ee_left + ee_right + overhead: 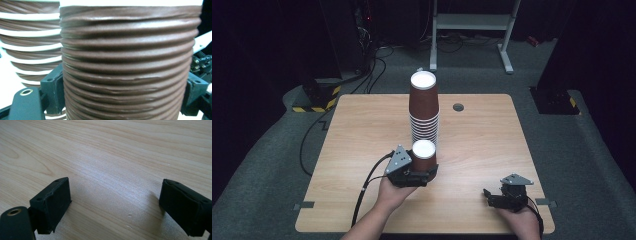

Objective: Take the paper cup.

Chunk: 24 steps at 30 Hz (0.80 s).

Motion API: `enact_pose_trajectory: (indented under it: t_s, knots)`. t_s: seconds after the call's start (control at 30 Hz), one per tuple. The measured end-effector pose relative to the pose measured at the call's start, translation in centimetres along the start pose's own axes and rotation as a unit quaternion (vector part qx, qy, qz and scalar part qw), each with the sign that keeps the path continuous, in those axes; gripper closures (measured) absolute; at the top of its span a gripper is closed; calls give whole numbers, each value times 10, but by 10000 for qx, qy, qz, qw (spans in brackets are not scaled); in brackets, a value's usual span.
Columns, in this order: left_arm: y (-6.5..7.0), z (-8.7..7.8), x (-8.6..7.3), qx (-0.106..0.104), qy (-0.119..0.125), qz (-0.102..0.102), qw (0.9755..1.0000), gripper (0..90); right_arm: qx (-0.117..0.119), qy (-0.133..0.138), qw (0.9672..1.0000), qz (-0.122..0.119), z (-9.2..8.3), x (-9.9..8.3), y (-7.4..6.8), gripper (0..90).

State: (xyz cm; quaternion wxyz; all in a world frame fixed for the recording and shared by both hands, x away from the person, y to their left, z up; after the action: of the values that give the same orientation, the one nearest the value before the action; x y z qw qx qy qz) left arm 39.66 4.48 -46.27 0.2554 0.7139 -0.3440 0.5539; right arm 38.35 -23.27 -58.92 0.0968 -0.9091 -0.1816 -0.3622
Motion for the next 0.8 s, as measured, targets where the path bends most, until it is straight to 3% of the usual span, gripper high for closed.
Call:
enact_pose_trajectory:
  t_s: [0.17,0.33,0.5,0.63,0.8]
  knots:
    - [10,12,-4,-191,-103,-60,9997,166,-96,84,9998,-126,-3,1,0,142]
    - [17,25,-6,-412,-118,-334,9985,165,3,495,9984,-265,-11,7,-8,168]
    - [20,35,-5,-611,-139,-568,9964,164,96,960,9946,-393,-21,13,-18,202]
    - [23,38,-1,-746,-95,-687,9948,164,206,1205,9919,-352,-25,19,-25,222]
    - [30,43,4,-892,-34,-777,9930,164,364,1587,9857,-437,-36,27,-36,229]
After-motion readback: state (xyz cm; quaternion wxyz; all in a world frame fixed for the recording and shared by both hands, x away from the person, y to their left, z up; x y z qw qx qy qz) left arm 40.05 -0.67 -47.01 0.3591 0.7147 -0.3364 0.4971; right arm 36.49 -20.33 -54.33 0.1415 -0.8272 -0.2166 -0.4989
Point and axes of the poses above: each handheld gripper's, and its own axes: z roughly forward along the jaws, x roughly out of its top, y roughly to its right, the point moved 8 cm from there along z, roughly forward along the jaws, and after that the axes turned 5 degrees about z, right-handed, at the moved point
